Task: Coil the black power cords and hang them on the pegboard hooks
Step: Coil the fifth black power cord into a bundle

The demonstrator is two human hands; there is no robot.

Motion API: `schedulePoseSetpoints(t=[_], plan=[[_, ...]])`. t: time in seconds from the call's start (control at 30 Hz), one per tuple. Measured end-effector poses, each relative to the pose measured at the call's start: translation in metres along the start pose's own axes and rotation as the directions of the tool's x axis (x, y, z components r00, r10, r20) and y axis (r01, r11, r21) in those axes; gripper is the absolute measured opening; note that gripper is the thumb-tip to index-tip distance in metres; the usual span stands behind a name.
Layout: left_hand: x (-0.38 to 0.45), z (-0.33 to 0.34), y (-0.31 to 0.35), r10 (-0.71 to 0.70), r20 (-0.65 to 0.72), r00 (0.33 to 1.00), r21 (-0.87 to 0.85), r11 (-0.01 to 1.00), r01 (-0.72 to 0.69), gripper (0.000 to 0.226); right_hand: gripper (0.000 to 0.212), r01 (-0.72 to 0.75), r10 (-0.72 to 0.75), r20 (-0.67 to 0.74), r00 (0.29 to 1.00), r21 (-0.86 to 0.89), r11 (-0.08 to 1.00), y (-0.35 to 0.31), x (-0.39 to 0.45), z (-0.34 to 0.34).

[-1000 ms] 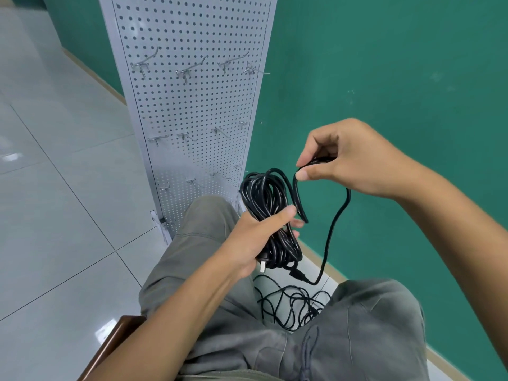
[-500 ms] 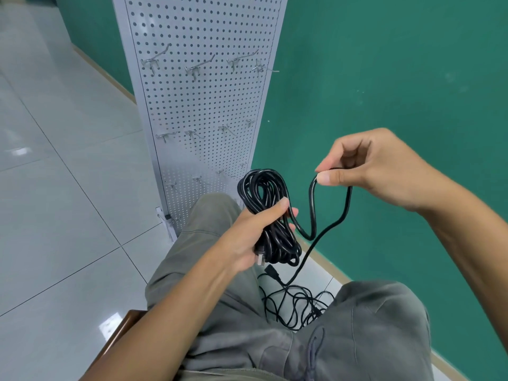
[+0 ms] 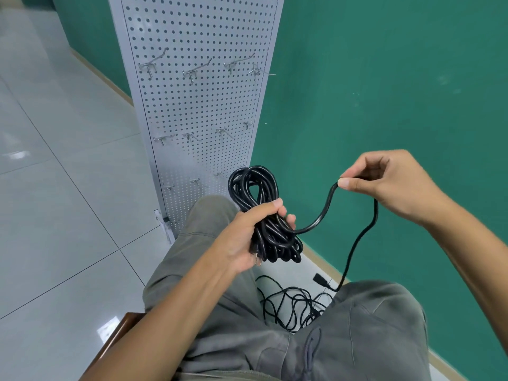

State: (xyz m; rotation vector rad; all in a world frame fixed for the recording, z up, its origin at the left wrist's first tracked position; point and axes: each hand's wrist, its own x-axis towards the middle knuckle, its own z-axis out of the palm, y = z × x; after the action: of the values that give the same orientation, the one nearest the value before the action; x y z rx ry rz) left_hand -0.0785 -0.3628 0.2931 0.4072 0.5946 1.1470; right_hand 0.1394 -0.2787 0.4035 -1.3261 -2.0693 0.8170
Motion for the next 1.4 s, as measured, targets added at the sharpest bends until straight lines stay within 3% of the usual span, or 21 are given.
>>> schedulePoseSetpoints(t=[0.13,0.2,0.3,0.47,0.6,0.8,0.93,1.0,1.2,1.33,1.4], plan=[[0.005,-0.006,-0.001,0.031,0.018,0.999,-0.056,0.998,-0.030,0.017,0.013,0.037,-0.045,-0.060,0.997,-0.117,0.992,0.000,-0.001,-0.002],[0.007,-0.011,-0.004,0.043,0.068,0.997,-0.015,0.999,-0.042,0.036,0.014,0.082,-0.096,-0.094,0.991,-0.138,0.987,-0.010,0.001,-0.004],[0.010,-0.014,-0.012,0.017,0.109,0.994,0.188,0.981,-0.037,0.076,0.016,0.166,-0.184,-0.109,0.977,-0.157,0.974,-0.034,0.009,-0.004],[0.009,-0.004,-0.022,0.031,0.102,0.994,0.402,0.913,-0.069,0.104,0.020,0.341,-0.338,0.064,0.939,-0.304,0.890,-0.080,0.015,0.011],[0.006,0.005,-0.026,-0.008,0.204,0.979,0.443,0.893,-0.085,0.082,0.021,0.440,-0.360,0.272,0.892,-0.349,0.827,-0.107,0.020,0.026],[-0.001,0.017,-0.027,-0.098,0.306,0.947,0.507,0.859,-0.075,0.074,0.032,0.511,-0.288,0.506,0.813,-0.384,0.769,-0.132,0.034,0.044],[-0.010,0.030,-0.027,-0.134,0.305,0.943,0.607,0.790,-0.084,0.029,0.038,0.536,-0.187,0.619,0.763,-0.444,0.718,-0.142,0.049,0.053],[-0.013,0.034,-0.028,-0.142,0.293,0.946,0.614,0.786,-0.072,0.020,0.036,0.525,-0.130,0.661,0.739,-0.444,0.726,-0.143,0.057,0.058],[-0.018,0.038,-0.028,-0.203,0.290,0.935,0.518,0.855,0.025,0.042,0.026,0.401,-0.008,0.731,0.683,-0.366,0.840,-0.131,0.071,0.065],[-0.021,0.040,-0.023,-0.239,0.307,0.921,0.393,0.913,0.106,0.070,0.024,0.352,-0.047,0.714,0.699,-0.285,0.892,-0.123,0.073,0.069],[-0.022,0.038,-0.017,-0.265,0.339,0.902,0.358,0.924,0.137,0.073,0.021,0.312,-0.054,0.700,0.712,-0.246,0.918,-0.120,0.074,0.064]])
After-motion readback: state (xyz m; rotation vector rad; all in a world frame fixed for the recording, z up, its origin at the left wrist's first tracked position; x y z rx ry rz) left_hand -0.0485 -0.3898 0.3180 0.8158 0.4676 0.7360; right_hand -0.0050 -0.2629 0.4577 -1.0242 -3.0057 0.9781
